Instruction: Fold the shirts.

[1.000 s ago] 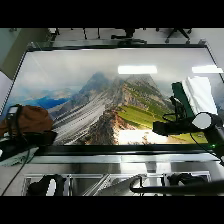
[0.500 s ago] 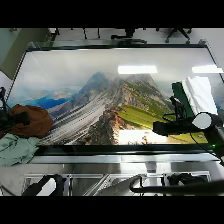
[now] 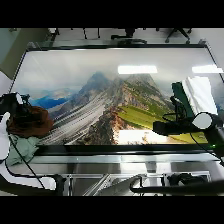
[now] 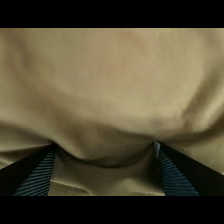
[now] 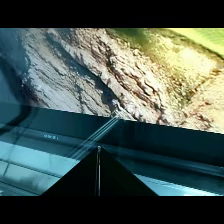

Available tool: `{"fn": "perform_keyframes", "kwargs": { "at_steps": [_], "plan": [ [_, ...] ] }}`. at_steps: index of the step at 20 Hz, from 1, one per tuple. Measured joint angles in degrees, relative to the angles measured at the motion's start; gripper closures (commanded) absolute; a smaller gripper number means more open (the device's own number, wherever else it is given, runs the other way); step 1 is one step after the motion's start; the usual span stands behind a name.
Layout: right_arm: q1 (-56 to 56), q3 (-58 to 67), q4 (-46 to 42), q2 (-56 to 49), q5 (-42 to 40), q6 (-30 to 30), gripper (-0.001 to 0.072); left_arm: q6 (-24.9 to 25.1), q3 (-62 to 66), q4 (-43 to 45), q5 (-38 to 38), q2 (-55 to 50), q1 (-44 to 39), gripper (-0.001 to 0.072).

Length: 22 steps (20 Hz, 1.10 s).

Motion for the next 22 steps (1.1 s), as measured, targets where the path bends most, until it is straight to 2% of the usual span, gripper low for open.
{"fn": "perform_keyframes", "kwargs": {
  "at_steps": [1,2,5,7,12,18,22],
  "plan": [
    [-0.02,0.0,0.0,0.0,-0.09,-0.02,0.0688,0.42,0.59,-0.07,-1.01,-1.53,0.0,0.067],
    [0.0,0.0,0.0,0.0,-0.09,0.0,0.0688,0.66,0.94,0.22,-1.73,-2.56,-0.04,0.0686],
    [0.0,0.0,0.02,0.0,-0.13,0.0,0.0688,1.84,3.37,0.5,-3.37,-4.28,-0.39,0.0688],
    [0.0,0.0,0.04,0.0,-0.15,0.0,0.0688,2.12,7.5,-0.07,-1.92,-4.26,-1.44,0.0688],
    [0.0,0.0,0.17,0.0,-0.17,0.0,0.0688,3.15,21.97,-4.63,-4.94,1.42,-7.85,0.0688],
    [0.0,0.0,0.24,0.0,-0.2,0.0,0.0688,4.59,31.19,-20.81,-5.66,10.82,-21.38,0.0688],
    [0.0,0.0,0.22,0.0,-0.2,0.0,0.0687,4.76,32.33,-24.9,-5.49,10.58,-34.27,0.0687]
  ]
}}
